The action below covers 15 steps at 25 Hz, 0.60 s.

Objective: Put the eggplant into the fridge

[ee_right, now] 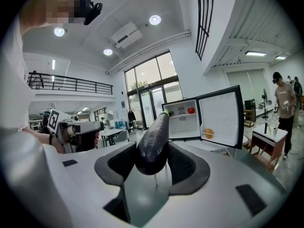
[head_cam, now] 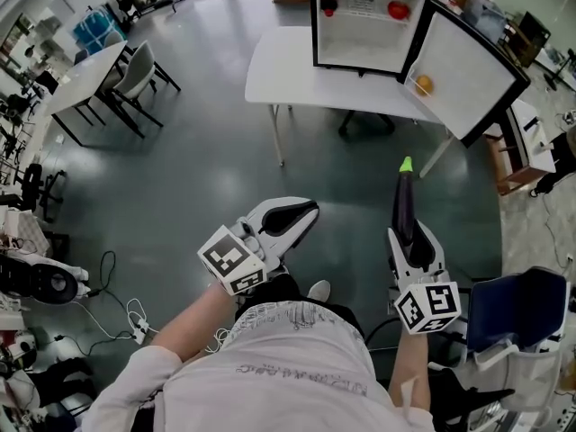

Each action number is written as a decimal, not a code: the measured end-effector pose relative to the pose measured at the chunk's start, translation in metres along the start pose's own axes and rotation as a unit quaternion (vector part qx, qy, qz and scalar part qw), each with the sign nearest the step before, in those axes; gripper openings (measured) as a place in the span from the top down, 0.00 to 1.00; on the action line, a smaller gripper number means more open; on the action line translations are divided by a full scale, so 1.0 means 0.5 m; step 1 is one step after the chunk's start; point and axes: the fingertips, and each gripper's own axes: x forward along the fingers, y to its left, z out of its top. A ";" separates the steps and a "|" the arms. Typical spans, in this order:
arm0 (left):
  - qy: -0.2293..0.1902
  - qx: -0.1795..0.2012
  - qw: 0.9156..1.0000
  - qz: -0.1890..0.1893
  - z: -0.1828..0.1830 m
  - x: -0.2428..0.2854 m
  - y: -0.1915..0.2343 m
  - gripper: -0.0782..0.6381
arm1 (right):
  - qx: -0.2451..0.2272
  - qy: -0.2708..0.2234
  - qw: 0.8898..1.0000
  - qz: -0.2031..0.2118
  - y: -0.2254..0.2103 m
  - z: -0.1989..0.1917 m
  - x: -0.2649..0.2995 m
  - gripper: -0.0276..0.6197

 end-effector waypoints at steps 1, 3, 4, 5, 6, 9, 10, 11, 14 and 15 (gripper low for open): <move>0.001 0.001 1.000 0.001 -0.001 0.003 -0.001 0.85 | 0.000 0.001 1.000 0.000 -0.005 -0.003 -0.001 0.64; 0.004 0.004 1.000 0.004 -0.004 0.011 -0.002 0.85 | 0.001 0.003 1.000 0.000 -0.017 -0.008 0.000 0.64; 0.006 0.006 1.000 0.005 -0.006 0.017 -0.002 0.85 | 0.001 0.004 1.000 -0.001 -0.024 -0.011 0.001 0.64; 0.007 0.006 1.000 0.005 -0.009 0.022 -0.001 0.85 | 0.002 0.005 1.000 -0.001 -0.031 -0.014 0.002 0.64; 0.008 0.006 1.000 0.006 -0.011 0.028 0.000 0.85 | 0.003 0.005 1.000 -0.002 -0.038 -0.016 0.003 0.64; 0.011 0.007 1.000 0.007 -0.014 0.044 0.004 0.85 | 0.006 0.006 1.000 -0.001 -0.057 -0.018 0.009 0.64; 0.011 0.008 1.000 0.008 -0.015 0.050 0.007 0.85 | 0.007 0.006 1.000 -0.001 -0.062 -0.018 0.012 0.64; 0.011 0.008 1.000 0.008 -0.015 0.054 0.010 0.85 | 0.007 0.006 1.000 0.000 -0.067 -0.019 0.015 0.64; 0.010 0.007 1.000 0.011 -0.015 0.066 0.023 0.85 | 0.006 0.009 1.000 -0.001 -0.080 -0.020 0.030 0.64; 0.010 0.006 1.000 0.011 -0.016 0.069 0.029 0.85 | 0.005 0.010 1.000 -0.001 -0.084 -0.020 0.036 0.64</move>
